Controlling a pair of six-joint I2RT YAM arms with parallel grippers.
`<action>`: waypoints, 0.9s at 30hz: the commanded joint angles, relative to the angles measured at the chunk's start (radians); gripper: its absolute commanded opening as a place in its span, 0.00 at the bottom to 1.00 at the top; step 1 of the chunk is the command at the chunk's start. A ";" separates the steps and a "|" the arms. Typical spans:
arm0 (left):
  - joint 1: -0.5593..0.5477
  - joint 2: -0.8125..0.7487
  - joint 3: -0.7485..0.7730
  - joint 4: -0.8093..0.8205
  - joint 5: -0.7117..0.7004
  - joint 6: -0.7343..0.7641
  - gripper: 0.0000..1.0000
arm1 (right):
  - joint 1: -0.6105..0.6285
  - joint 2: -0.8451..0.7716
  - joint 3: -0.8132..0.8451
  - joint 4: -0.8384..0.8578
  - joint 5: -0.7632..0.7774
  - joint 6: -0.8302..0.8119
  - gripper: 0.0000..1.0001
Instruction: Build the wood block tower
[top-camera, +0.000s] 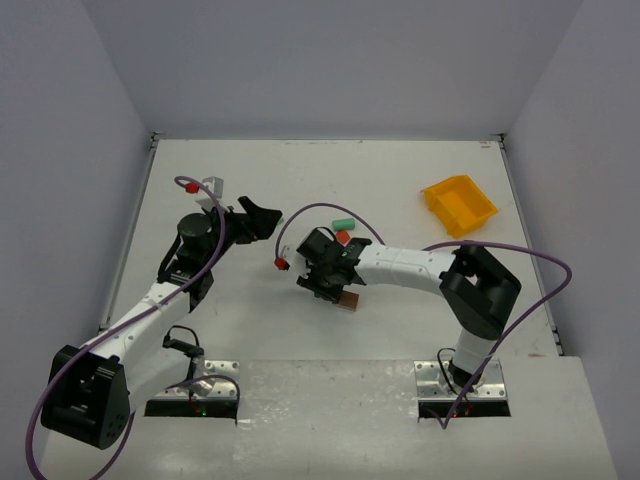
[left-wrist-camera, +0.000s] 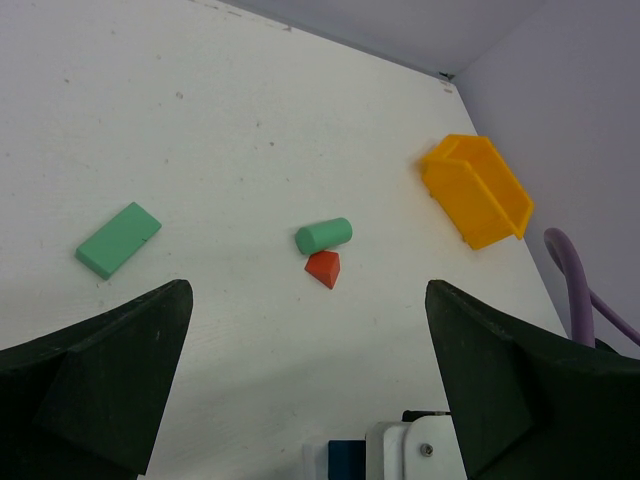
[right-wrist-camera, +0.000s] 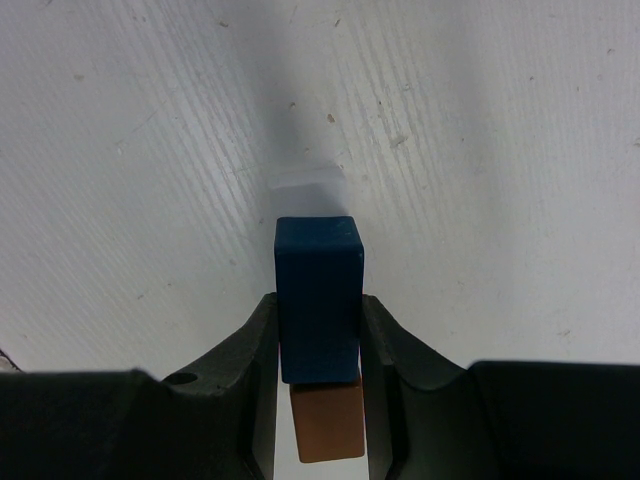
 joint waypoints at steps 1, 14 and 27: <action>0.000 -0.010 0.009 0.055 0.014 0.001 1.00 | 0.006 -0.031 -0.003 -0.004 0.013 0.007 0.27; 0.000 -0.010 0.007 0.056 0.015 0.001 1.00 | 0.006 -0.033 -0.005 -0.003 0.043 0.011 0.39; 0.000 -0.008 0.007 0.059 0.016 0.002 1.00 | 0.006 -0.043 -0.003 -0.005 0.010 0.015 0.47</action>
